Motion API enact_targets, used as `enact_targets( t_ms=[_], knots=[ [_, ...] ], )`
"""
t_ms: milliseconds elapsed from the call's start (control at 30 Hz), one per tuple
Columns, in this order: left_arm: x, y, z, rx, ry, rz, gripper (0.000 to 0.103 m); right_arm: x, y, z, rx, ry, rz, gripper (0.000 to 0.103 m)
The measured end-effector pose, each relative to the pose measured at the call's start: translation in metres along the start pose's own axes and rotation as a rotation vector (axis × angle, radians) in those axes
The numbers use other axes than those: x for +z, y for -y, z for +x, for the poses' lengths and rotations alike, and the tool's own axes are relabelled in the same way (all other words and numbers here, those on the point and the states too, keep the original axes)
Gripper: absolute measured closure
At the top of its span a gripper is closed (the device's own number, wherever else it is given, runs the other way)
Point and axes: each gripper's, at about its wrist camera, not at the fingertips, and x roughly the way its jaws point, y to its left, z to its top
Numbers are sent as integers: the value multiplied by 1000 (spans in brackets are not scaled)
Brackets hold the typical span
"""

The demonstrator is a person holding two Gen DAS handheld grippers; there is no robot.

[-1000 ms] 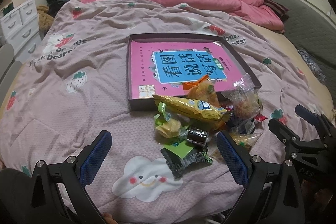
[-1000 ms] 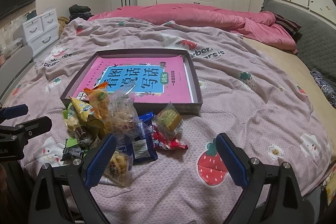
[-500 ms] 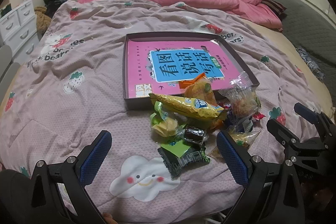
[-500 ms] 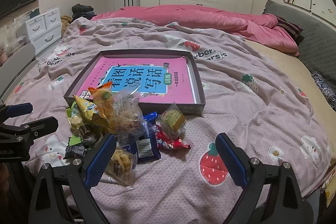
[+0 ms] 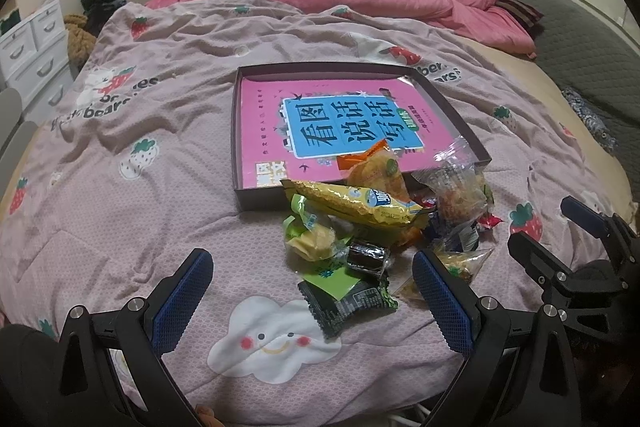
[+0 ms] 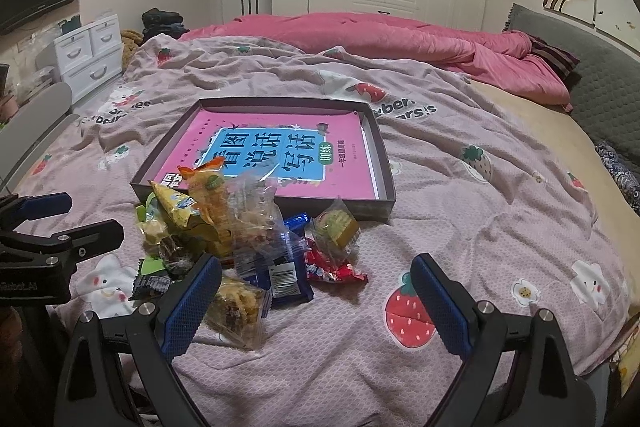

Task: Organize snacks
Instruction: 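Move both grippers open toward the snack pile beside the tray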

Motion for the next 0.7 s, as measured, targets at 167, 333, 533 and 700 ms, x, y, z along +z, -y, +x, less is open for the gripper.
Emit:
enact_targets(
  t_ms=[167,333,533,700],
  knots=[
    [1,1,-2,-5,3,4,3,1,-1,-1,1,6,-2,7],
    [2,1,-4,-18,7,8,3,1,-2,-1,4,5,-3,7],
    [4,1,-2,-28,8,7,3,2,-3,2,11,1,-5,7],
    [6,1,1,-37,4,6,3,3,-3,5,11,0,-5,7]
  ],
)
